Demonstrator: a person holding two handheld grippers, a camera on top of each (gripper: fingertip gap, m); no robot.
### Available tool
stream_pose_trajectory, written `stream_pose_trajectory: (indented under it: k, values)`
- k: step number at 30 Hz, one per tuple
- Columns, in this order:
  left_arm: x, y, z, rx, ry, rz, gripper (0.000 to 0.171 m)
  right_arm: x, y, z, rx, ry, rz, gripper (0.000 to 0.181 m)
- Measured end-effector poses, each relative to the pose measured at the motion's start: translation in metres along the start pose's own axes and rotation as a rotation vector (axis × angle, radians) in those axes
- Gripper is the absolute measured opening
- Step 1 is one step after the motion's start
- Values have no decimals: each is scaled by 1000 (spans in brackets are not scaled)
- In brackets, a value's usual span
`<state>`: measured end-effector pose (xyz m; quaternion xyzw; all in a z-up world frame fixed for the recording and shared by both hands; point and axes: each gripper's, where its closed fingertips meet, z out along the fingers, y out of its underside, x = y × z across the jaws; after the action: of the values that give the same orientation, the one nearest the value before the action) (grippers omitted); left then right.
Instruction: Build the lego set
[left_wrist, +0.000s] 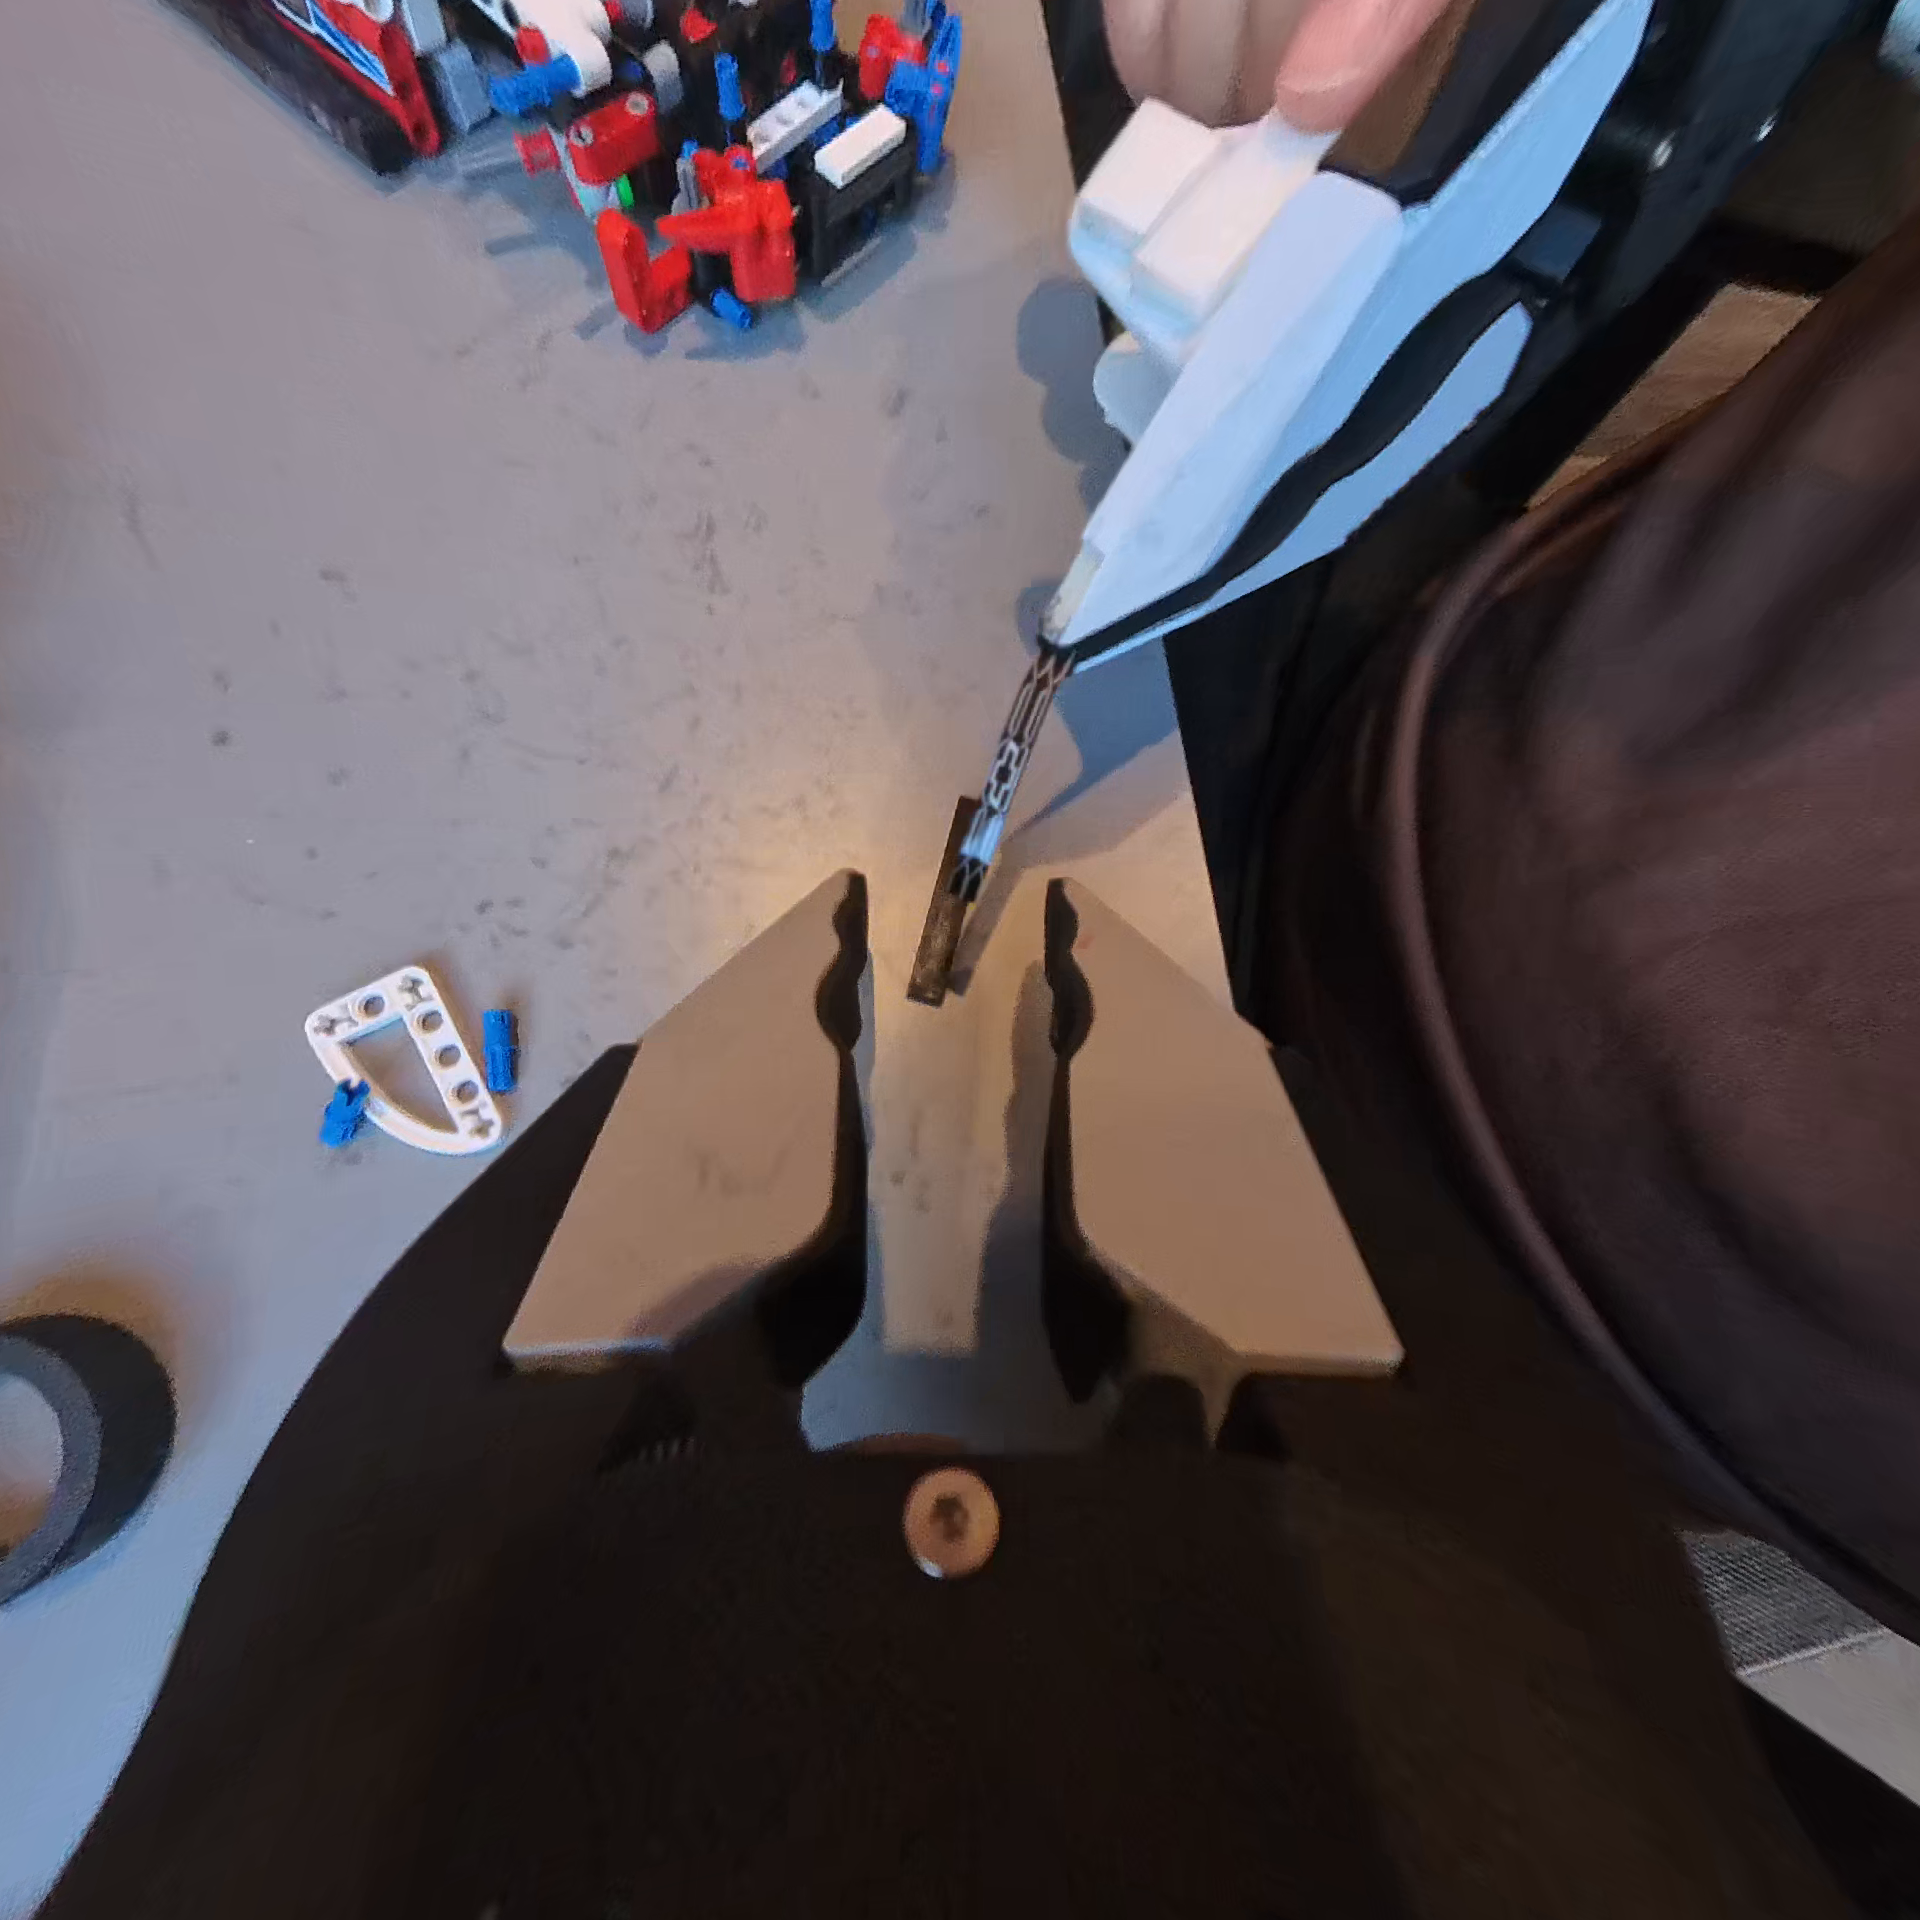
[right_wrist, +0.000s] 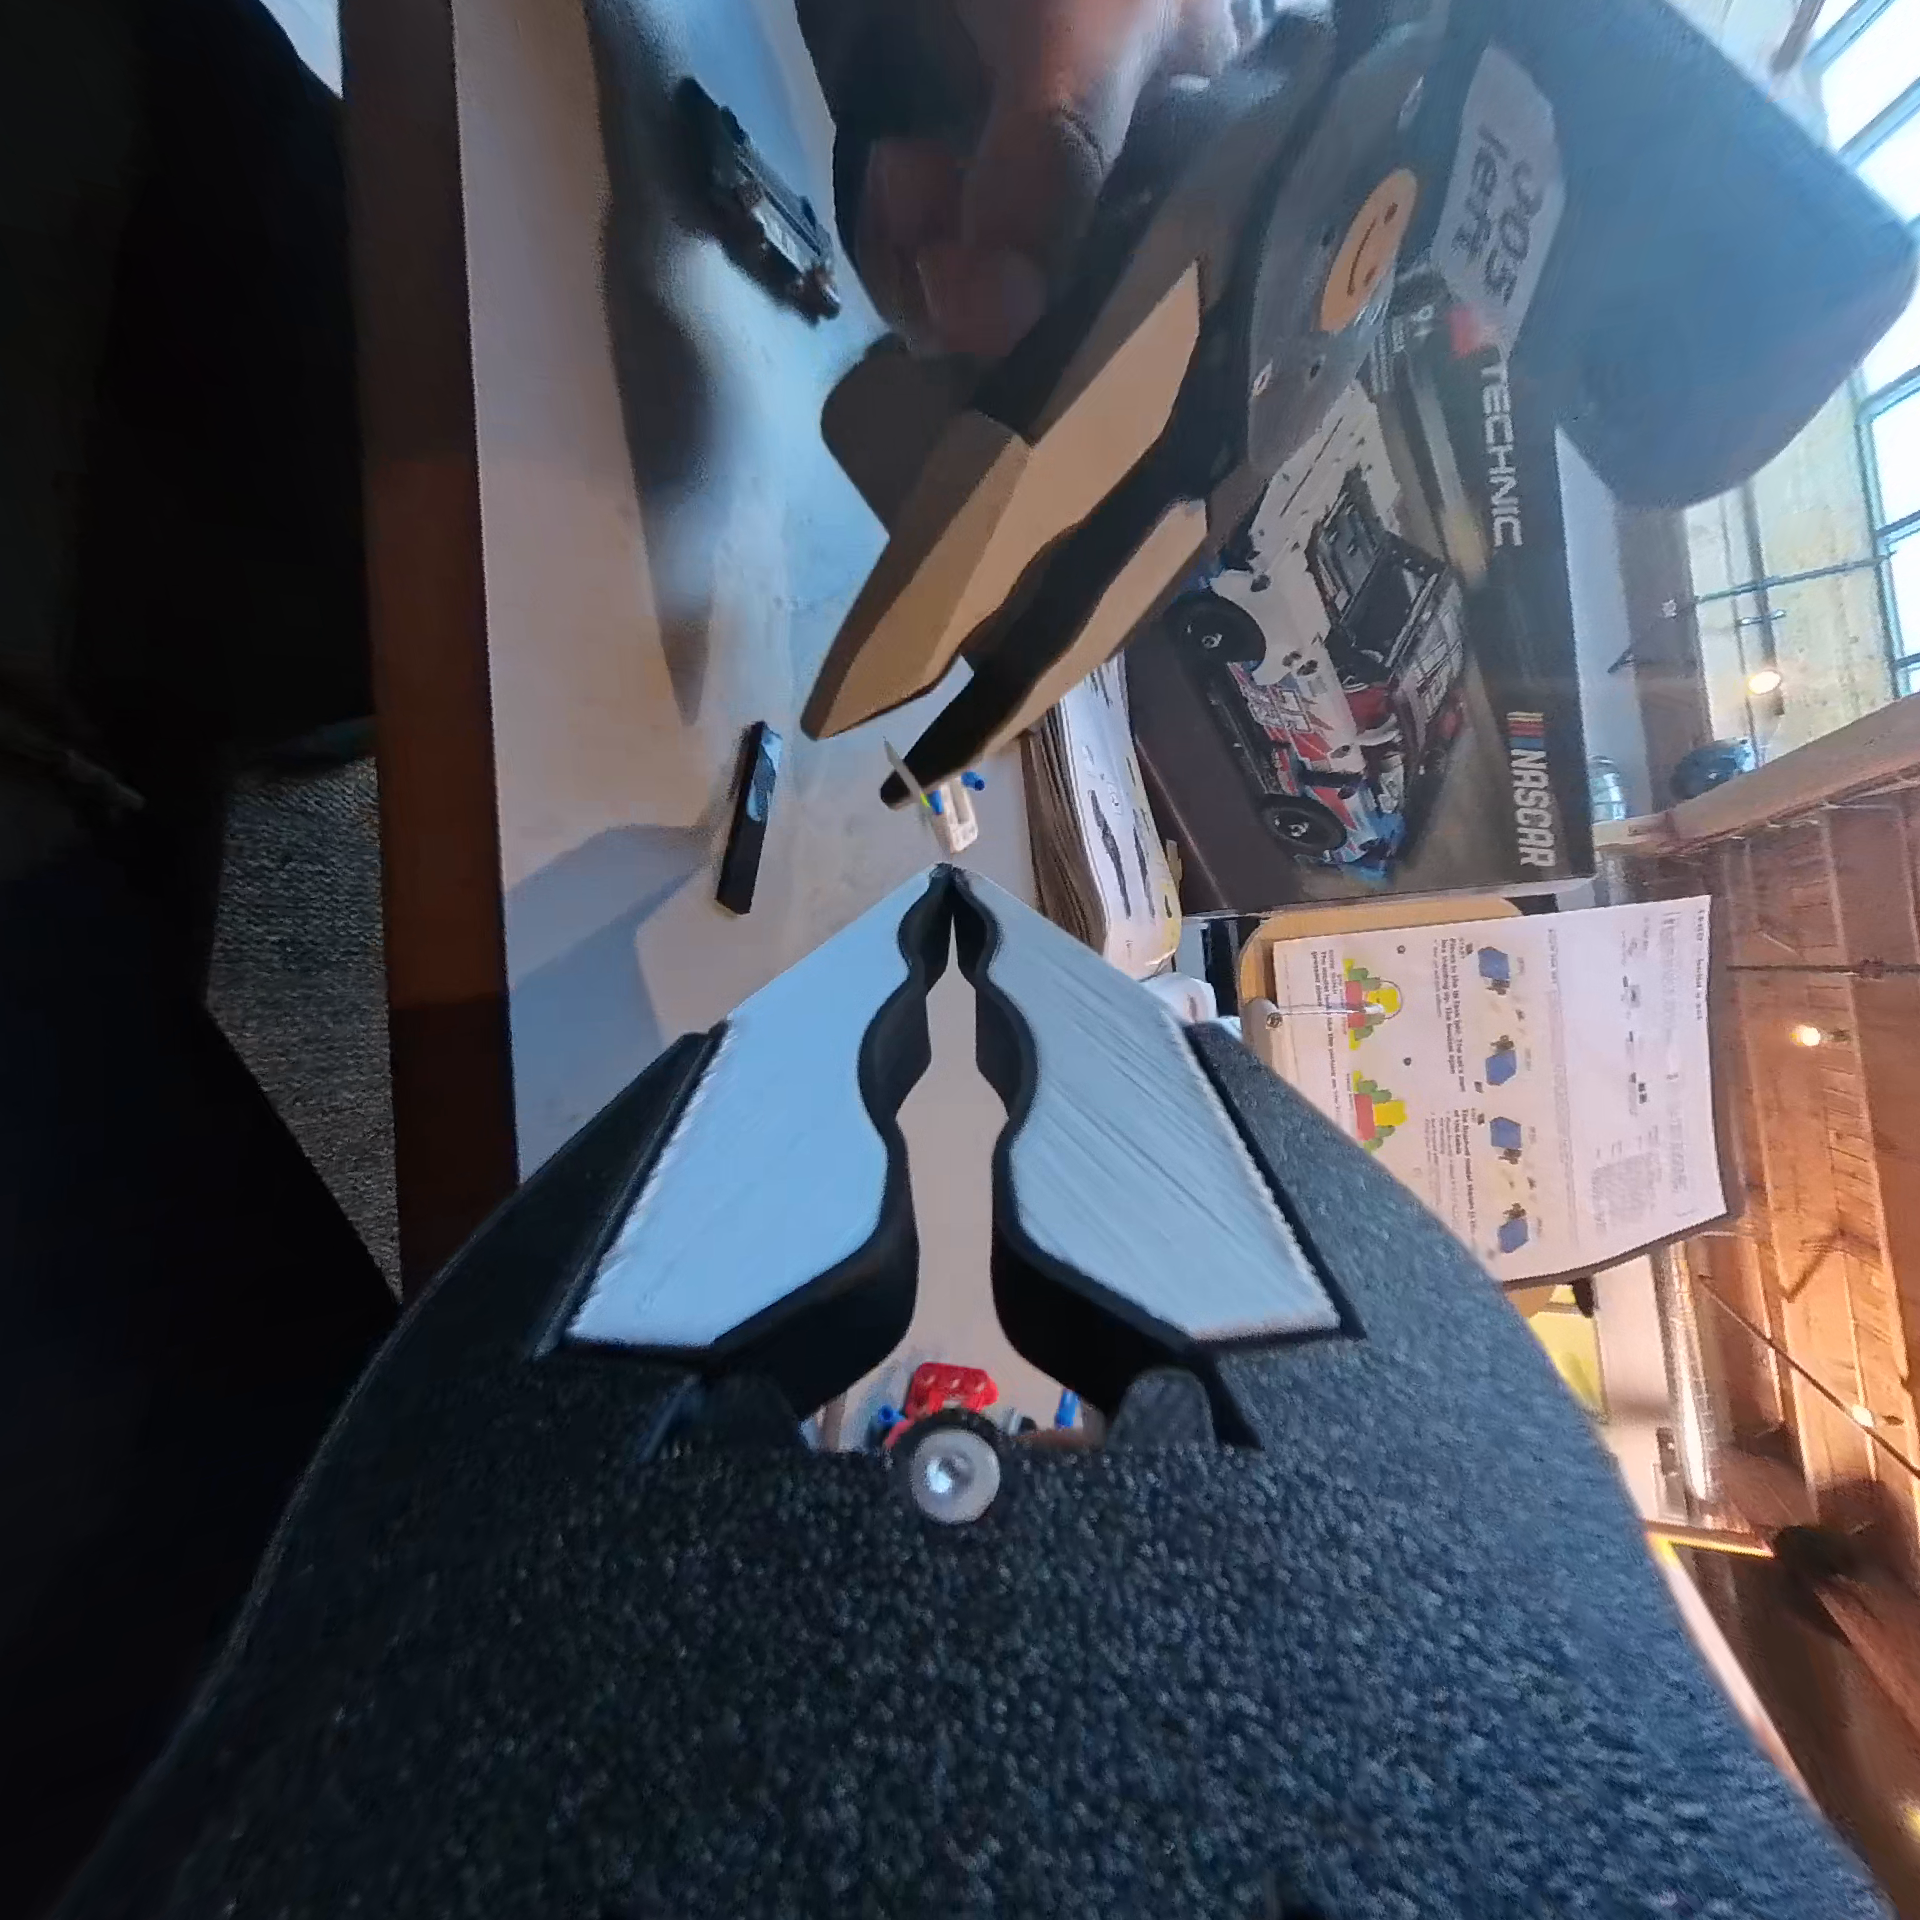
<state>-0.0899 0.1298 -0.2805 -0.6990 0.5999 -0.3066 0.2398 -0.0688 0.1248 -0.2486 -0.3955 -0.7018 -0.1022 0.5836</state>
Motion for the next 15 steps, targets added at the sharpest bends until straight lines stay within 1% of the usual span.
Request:
stream_pose_trajectory:
  k: [3,5,11,13,15]
  values:
    - [6,-7,-2,31,68,5,26,1,-2,-2,5,12,-30,0]
    - [10,-10,-3,51,96,14,19,1,-4,-4,12,20,-40,0]
    - [14,-8,-4,53,131,3,20,8,-8,-8,20,69,-76,0]
    - [16,-6,-8,81,166,-50,23,14,-9,-11,24,96,-82,0]
    - [21,-7,-14,147,256,-202,34,22,-8,-15,22,135,-79,0]
